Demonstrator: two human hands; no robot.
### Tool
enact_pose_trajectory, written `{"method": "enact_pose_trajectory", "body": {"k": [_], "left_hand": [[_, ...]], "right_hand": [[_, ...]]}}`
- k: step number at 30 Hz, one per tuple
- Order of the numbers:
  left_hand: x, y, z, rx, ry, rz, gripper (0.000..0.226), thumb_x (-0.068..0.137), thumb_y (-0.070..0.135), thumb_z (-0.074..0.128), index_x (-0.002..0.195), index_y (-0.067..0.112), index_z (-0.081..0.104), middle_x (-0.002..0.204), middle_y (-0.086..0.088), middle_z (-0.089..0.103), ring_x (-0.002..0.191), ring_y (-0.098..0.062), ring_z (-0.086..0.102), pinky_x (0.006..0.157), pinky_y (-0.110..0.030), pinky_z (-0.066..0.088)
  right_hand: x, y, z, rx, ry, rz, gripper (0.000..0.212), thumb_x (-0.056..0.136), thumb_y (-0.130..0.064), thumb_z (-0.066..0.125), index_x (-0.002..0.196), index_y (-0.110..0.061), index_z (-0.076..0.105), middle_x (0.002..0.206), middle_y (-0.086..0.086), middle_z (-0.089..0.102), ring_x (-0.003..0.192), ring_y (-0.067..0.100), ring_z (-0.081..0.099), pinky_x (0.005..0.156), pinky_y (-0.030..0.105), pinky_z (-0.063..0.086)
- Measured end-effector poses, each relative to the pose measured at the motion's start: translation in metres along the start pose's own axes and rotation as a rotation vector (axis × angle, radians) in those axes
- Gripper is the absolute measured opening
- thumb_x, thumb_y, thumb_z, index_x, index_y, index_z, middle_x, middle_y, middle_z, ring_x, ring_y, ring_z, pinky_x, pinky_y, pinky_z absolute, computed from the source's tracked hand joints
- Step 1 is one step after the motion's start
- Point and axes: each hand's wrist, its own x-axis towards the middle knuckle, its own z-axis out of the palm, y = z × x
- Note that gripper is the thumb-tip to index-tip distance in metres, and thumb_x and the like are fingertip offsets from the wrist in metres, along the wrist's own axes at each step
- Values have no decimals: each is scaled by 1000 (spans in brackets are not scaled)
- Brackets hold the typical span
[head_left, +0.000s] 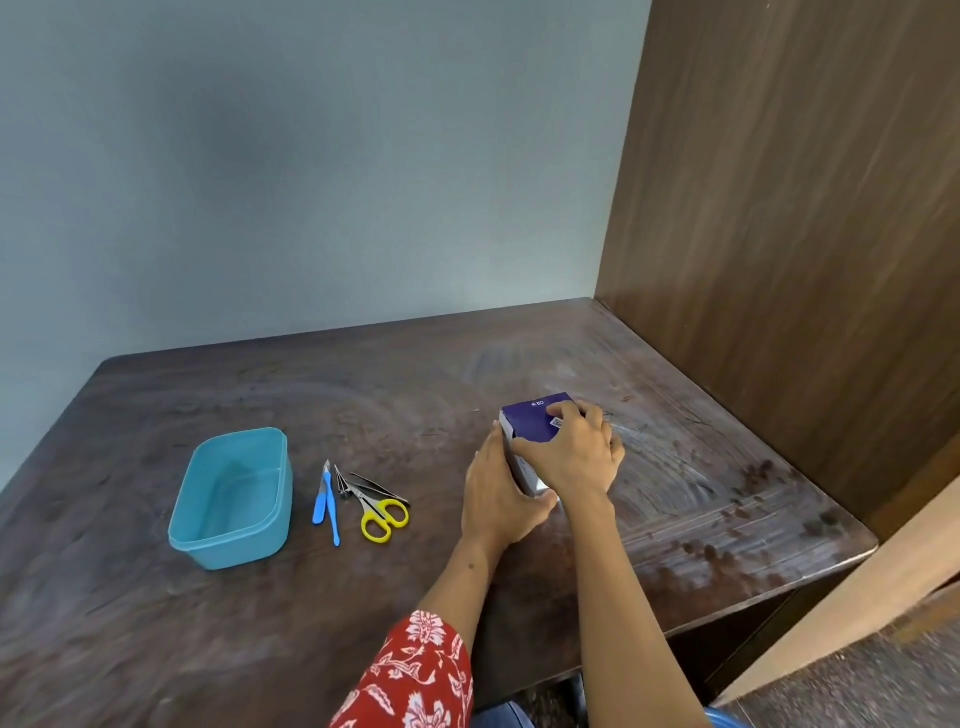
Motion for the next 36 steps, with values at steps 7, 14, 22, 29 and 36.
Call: {"method": "enact_pose_trajectory", "body": {"k": [7,14,22,29,36], "left_hand": [[-2,1,-2,47,-8,23,91,58,45,75,136,24,32,131,9,51,118,-9,52,100,-34,46],[-1,2,-3,21,-8,-21,90,54,46,73,134,25,34,127,11,53,116,-10,52,98,-37,46],[-3,4,-6,-3,-6,0,97,53,41,74,138,22,31,132,9,52,121,-12,49,101,-39,43],[-2,5,-7,40,-18,0,99,53,47,71,139,21,29,135,7,49,123,-16,48,101,-41,43],[-4,8,-8,81,-31,2,116,60,46,77,148,19,7,150,2,33,134,-19,37,109,-41,36]], "right_hand": [[2,-6,-4,-24,-6,38,70,67,-58,67,127,-26,50,136,4,46,129,26,40,113,50,19],[7,-14,-16,76,-4,59,59,67,-52,66,120,-26,57,120,1,62,115,25,53,109,50,27],[25,-8,-56,362,454,111,41,83,-31,65,117,-15,49,102,3,68,90,29,63,70,32,41],[41,44,-30,165,548,268,33,96,-27,47,122,-8,51,127,18,56,118,37,46,96,48,30],[34,75,-18,2,90,417,47,101,-34,27,124,-6,57,152,16,27,141,35,14,114,49,11]]}}
